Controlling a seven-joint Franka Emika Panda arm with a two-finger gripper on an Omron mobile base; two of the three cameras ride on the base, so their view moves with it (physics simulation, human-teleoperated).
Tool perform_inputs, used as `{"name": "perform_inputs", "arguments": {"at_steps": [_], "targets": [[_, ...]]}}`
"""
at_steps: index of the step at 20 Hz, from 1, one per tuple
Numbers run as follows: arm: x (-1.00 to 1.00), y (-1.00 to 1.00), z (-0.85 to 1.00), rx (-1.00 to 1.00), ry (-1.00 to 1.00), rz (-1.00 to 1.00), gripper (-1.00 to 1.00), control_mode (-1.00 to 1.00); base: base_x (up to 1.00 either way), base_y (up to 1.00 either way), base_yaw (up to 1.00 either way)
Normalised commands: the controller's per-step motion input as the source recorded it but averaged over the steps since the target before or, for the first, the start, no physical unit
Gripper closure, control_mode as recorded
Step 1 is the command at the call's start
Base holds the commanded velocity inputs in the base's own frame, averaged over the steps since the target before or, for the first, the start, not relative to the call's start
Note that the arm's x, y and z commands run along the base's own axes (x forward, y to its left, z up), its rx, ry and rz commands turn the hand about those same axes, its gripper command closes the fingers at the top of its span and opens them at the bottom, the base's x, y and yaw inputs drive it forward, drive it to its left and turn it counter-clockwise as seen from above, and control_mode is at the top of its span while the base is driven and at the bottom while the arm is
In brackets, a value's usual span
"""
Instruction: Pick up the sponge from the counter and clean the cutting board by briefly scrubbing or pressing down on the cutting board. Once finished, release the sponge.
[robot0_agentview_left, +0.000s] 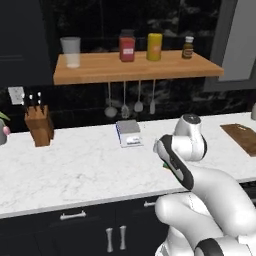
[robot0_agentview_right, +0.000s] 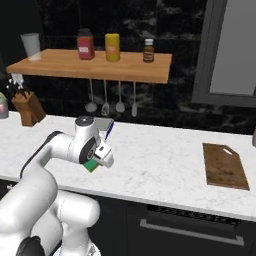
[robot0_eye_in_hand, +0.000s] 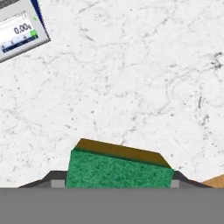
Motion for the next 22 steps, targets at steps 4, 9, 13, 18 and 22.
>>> {"name": "perform_inputs", "arguments": {"at_steps": [4, 9, 13, 18, 22], "targets": [[0.00, 0.00, 0.00, 0.00, 0.00, 0.00, 1.00, 1.00, 0.31, -1.00, 0.01], [0.00, 0.00, 0.00, 0.00, 0.00, 0.00, 1.00, 1.00, 0.29, -1.00, 0.00], [0.00, 0.00, 0.00, 0.00, 0.00, 0.00, 1.00, 1.00, 0.34, -1.00, 0.00], [0.00, 0.00, 0.00, 0.00, 0.00, 0.00, 1.00, 1.00, 0.45, -1.00, 0.00], [0.18, 0.04, 0.00, 0.00, 0.00, 0.00, 1.00, -1.00, 0.50, -0.35, 0.00]]}}
